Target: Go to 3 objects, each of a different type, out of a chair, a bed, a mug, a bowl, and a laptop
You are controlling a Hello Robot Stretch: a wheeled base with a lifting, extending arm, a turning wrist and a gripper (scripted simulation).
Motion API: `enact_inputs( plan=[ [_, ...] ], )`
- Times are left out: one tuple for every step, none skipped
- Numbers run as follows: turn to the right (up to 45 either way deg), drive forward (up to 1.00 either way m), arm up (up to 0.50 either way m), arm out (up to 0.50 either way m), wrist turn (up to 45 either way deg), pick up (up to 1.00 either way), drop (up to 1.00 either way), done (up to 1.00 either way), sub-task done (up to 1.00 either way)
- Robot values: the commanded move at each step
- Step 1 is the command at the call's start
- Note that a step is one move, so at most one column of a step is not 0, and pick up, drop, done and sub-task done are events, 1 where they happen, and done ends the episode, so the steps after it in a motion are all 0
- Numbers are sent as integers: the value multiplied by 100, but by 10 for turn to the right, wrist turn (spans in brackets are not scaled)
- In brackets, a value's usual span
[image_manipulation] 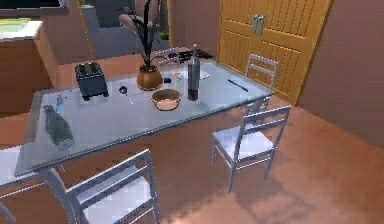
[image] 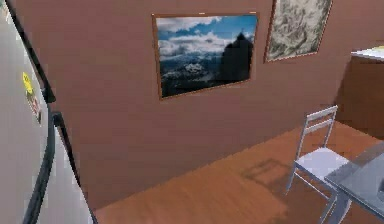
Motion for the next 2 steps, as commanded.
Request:
enact_inputs(
  plan=[
    [0, 30, 0, 0, 0, 0, 0, 0, 0],
    [270, 0, 0, 0, 0, 0, 0, 0, 0]
  ],
)
